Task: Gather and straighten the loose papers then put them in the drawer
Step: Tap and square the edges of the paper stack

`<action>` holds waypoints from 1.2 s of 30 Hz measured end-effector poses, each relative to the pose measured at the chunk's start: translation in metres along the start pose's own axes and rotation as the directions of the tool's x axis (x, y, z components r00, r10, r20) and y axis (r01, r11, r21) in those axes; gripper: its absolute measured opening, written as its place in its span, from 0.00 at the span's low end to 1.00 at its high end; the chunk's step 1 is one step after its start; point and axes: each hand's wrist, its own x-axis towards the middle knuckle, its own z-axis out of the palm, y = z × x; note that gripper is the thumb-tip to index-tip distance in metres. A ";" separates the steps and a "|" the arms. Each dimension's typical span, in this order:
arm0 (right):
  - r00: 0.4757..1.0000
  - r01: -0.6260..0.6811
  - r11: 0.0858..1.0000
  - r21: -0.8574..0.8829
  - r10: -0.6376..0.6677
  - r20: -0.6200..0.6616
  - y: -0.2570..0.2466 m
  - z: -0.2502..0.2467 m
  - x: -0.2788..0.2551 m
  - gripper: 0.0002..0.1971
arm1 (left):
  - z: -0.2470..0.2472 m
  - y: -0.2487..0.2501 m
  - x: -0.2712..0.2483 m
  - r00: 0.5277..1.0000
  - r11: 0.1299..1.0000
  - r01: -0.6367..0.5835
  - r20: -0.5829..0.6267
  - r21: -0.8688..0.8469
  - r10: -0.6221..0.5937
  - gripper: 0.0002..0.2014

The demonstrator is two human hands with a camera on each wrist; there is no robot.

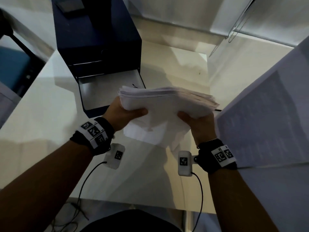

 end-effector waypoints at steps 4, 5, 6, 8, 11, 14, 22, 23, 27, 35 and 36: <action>0.997 0.016 1.000 0.022 -0.014 -0.081 -0.005 -0.001 0.005 0.22 | -0.005 0.008 0.002 0.994 0.991 0.008 -0.111 0.134 0.007 0.18; 0.996 0.026 1.000 -0.001 -0.026 -0.090 -0.010 -0.002 0.007 0.21 | -0.007 0.017 0.003 0.985 0.991 -0.011 -0.166 0.133 0.033 0.20; 0.996 0.032 0.999 -0.028 -0.035 -0.087 -0.015 -0.004 0.009 0.19 | -0.008 0.029 0.004 0.972 0.988 -0.056 -0.217 0.142 0.086 0.22; 0.997 0.061 0.996 -0.057 -0.064 -0.039 -0.034 -0.004 0.013 0.17 | -0.008 0.057 0.006 0.916 0.905 -0.207 -0.251 0.371 0.312 0.27; 0.973 0.212 0.960 -0.185 -0.190 0.128 -0.073 0.004 0.016 0.18 | 0.002 0.096 0.012 0.864 0.433 -0.280 0.027 0.857 0.503 0.39; 0.928 0.353 0.889 -0.291 -0.293 0.231 -0.096 0.014 0.023 0.13 | 0.017 0.108 0.027 0.925 0.356 -0.336 0.234 0.872 0.301 0.23; 0.907 0.016 0.973 -0.229 -0.110 -0.406 -0.023 -0.012 0.027 0.60 | -0.018 0.089 0.028 0.973 0.729 -0.139 -0.045 0.670 0.226 0.08; 0.911 -0.072 0.986 -0.147 0.005 -0.412 -0.009 -0.017 0.027 0.65 | -0.028 0.082 0.024 0.977 0.791 -0.098 -0.095 0.603 0.193 0.08; 0.954 -0.176 0.969 0.175 0.211 -0.211 0.014 -0.032 0.034 0.63 | -0.053 0.047 0.012 0.986 0.962 -0.013 -0.157 0.274 0.058 0.06; 0.986 -0.144 0.973 0.180 0.157 -0.058 0.006 -0.036 0.026 0.24 | -0.044 0.013 -0.004 0.968 0.994 0.037 -0.252 0.106 -0.009 0.11; 0.988 -0.104 0.983 0.152 0.120 -0.101 0.003 -0.037 0.022 0.21 | -0.040 0.011 -0.007 0.958 0.987 0.036 -0.287 0.159 0.012 0.08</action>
